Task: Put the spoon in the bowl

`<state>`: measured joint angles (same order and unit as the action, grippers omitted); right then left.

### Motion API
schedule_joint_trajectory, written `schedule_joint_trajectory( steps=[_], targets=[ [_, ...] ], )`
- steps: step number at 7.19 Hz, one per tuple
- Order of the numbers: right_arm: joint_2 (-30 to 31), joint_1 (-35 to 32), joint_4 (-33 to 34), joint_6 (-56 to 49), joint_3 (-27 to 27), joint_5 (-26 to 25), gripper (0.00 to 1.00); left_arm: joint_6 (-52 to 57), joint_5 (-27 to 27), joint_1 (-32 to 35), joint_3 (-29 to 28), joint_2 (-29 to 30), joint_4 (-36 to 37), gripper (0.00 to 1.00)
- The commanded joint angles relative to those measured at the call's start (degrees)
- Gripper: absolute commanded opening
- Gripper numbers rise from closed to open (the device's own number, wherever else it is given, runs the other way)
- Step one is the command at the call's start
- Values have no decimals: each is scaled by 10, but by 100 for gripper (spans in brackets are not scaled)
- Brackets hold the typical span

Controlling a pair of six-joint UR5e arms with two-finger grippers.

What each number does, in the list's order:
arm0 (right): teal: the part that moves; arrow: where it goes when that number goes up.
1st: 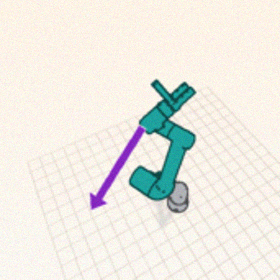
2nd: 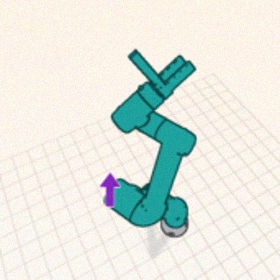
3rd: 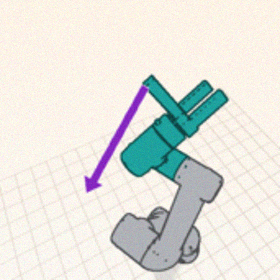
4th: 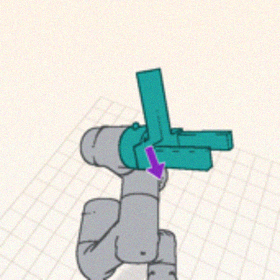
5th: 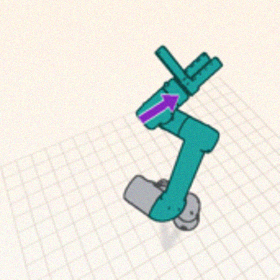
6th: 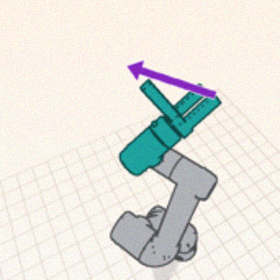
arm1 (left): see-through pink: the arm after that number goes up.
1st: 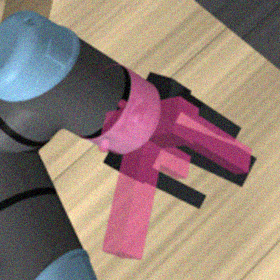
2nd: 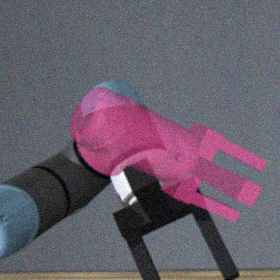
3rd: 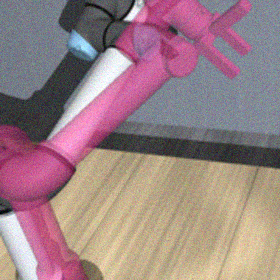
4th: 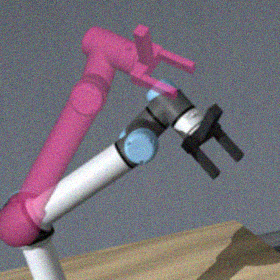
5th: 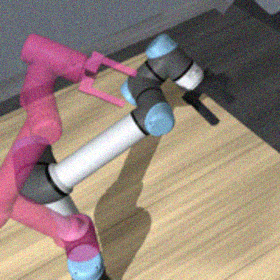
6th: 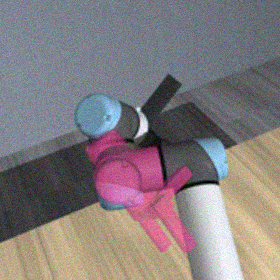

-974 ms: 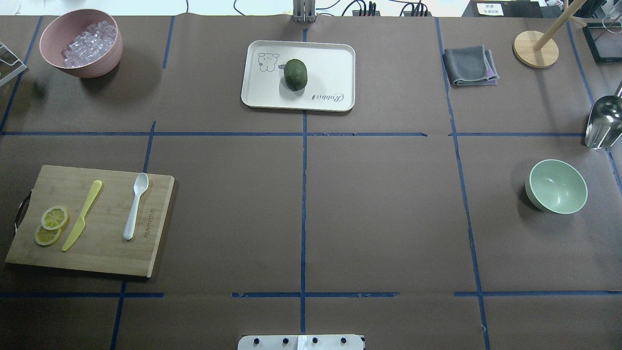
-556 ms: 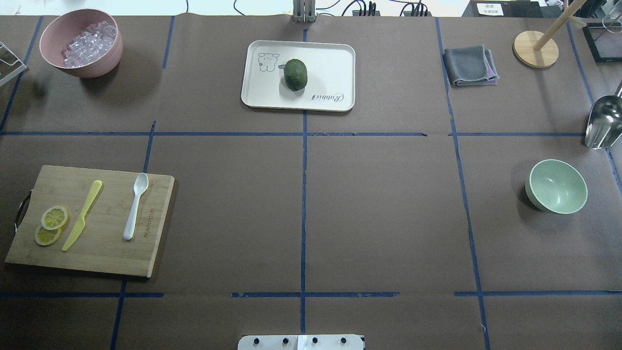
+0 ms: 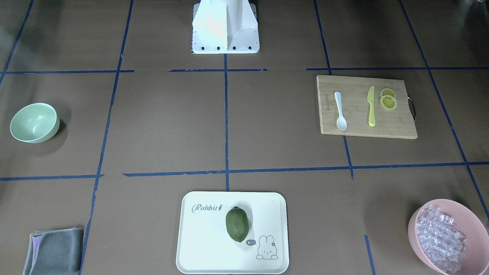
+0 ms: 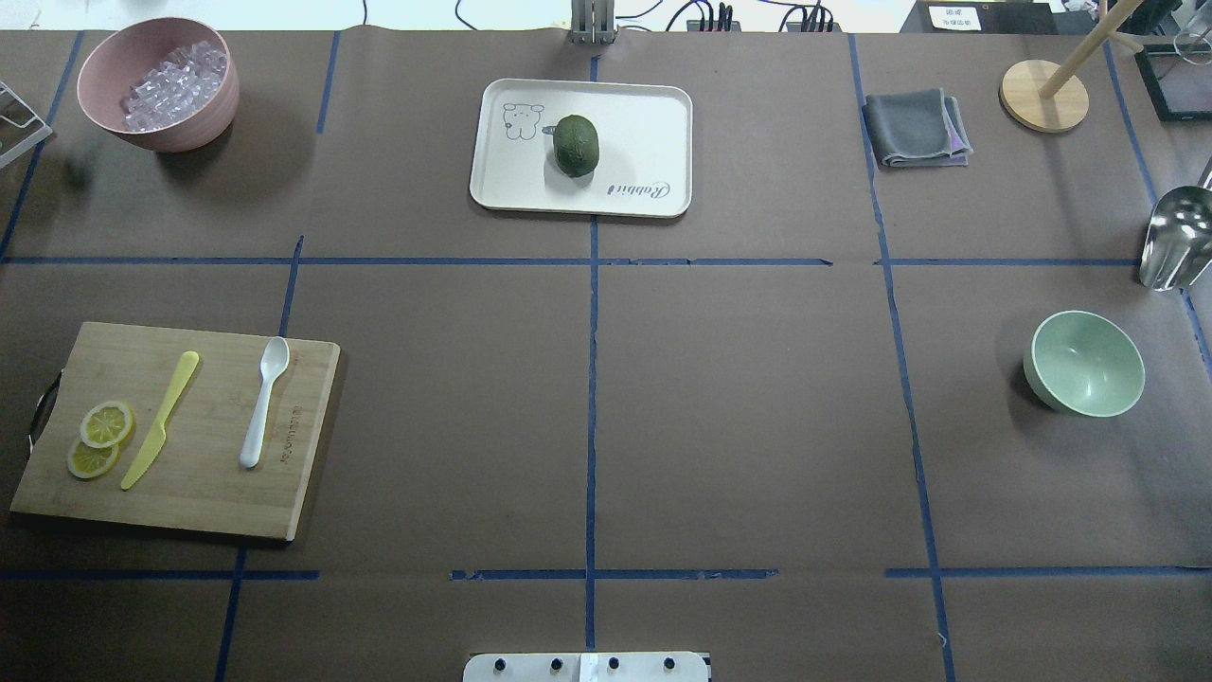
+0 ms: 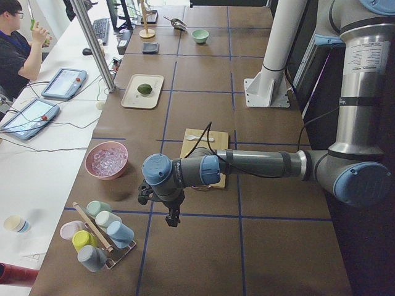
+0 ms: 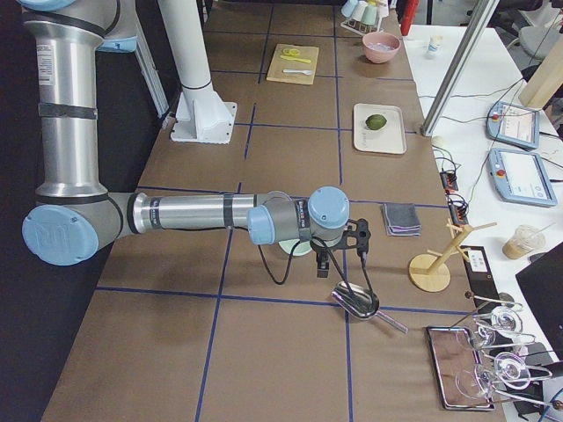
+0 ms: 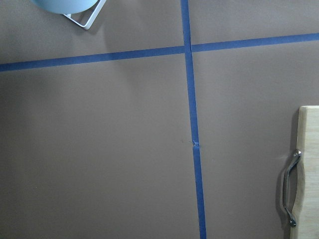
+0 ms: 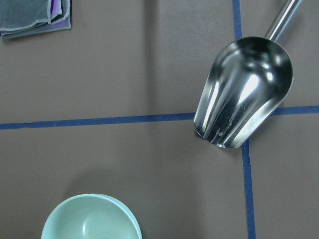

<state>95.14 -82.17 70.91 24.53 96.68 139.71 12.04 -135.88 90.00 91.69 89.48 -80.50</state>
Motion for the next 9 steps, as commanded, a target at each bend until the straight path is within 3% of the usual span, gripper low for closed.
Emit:
schedule_joint_trajectory(
  steps=[1, 3, 5, 9],
  targets=[
    [24, 55, -83, 97, 4, -19, 100, 0, 0, 0, 2, 0, 0, 100],
    [37, 97, -89, 114, 5, -37, 100, 0, 0, 0, 6, -1, 0, 100],
    [55, 170, -180, 217, 3, -86, 100, 0, -1, 0, 6, -1, 0, 100],
    [57, 200, -187, 222, -14, -116, 100, 0, -25, 0, 5, -10, -6, 100]
  ],
)
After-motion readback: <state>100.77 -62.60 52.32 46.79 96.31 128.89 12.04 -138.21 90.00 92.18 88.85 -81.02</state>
